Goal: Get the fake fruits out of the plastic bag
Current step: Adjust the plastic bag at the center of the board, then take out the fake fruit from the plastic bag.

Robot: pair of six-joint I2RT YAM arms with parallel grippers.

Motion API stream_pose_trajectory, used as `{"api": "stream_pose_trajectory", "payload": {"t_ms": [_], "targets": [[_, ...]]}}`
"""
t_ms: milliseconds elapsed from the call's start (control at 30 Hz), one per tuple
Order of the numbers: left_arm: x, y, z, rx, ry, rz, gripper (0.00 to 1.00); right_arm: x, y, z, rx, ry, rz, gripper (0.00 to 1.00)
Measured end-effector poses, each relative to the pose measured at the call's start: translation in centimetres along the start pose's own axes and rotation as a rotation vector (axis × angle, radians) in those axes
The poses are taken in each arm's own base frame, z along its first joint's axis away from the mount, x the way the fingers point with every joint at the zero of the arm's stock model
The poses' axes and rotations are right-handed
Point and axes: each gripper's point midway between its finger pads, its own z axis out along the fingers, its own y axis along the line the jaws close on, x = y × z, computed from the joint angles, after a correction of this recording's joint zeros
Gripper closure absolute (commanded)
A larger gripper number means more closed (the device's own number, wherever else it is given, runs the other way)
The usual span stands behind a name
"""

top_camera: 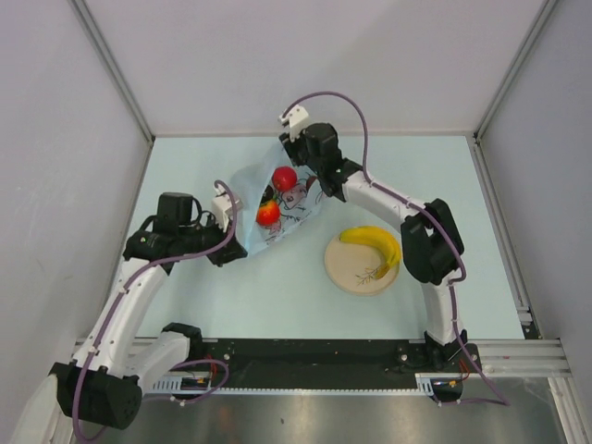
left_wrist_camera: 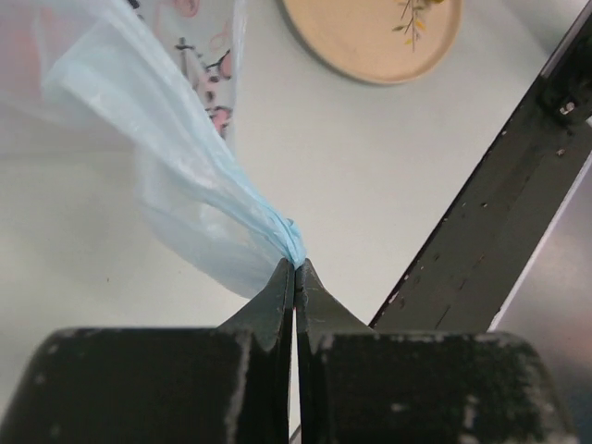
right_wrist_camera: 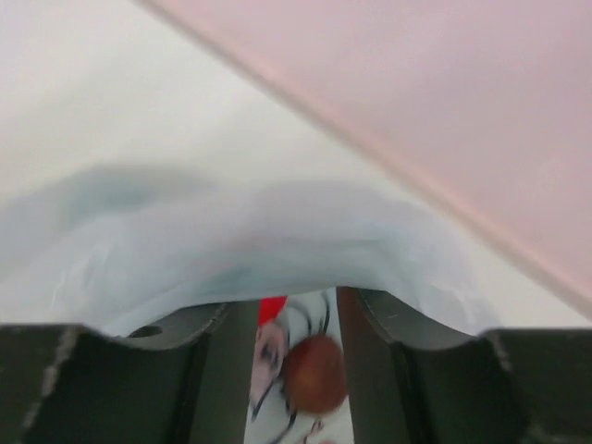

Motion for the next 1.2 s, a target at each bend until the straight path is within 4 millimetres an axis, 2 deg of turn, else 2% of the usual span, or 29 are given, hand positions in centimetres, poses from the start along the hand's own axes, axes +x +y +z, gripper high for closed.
{"api": "stream_pose_trajectory", "payload": {"t_ms": [67,133,200,367,500,600,633,667,700,867,1067,1200], "targets": [[0.5,0.2,0.2,-0.008,0.016,0.007,1.0,-2.5,-1.3,0.6,0.022,-0.061,0.012,0.48],[0.1,0.5,0.4,-0.017,0.005,0.018,1.0,-2.7,-1.6,0.7,0.021,-0.066,0.02,0.43],[-0.4,0.8,0.5,-0.024,-0.007,0.028,1.0,-2.0,-1.2,0.6,0.004,-0.046,0.025,0.39],[-1.5,1.5,0.7,-0.05,-0.026,0.042,1.0,1.6,2.0,-1.1,-0.103,0.078,0.041,0.35],[-2.4,1.7,0.5,-0.056,-0.045,0.058,1.0,2.1,4.2,-4.2,-0.215,0.13,0.062,0.32],[-2.7,1.7,0.5,-0.059,-0.054,0.06,1.0,1.8,5.9,-6.5,-0.316,0.137,0.073,0.21],[-2.8,1.8,0.5,-0.061,-0.055,0.058,1.0,1.6,6.6,-7.0,-0.353,0.134,0.079,0.09],[-2.8,1.8,0.5,-0.063,-0.056,0.057,1.0,1.7,7.3,-7.3,-0.385,0.136,0.089,0.03],[-2.8,1.8,0.6,-0.063,-0.058,0.054,1.0,1.9,7.9,-7.5,-0.406,0.142,0.103,0.02],[-2.4,2.1,0.6,-0.078,-0.044,0.051,1.0,4.8,10.2,-6.6,-0.45,0.213,0.192,0.02],[-1.5,2.0,0.6,-0.08,-0.032,0.045,1.0,10.1,12.0,-4.1,-0.446,0.342,0.274,0.01],[-0.6,2.0,0.8,-0.079,-0.014,0.032,1.0,11.6,13.0,-2.0,-0.45,0.368,0.299,0.0]]}}
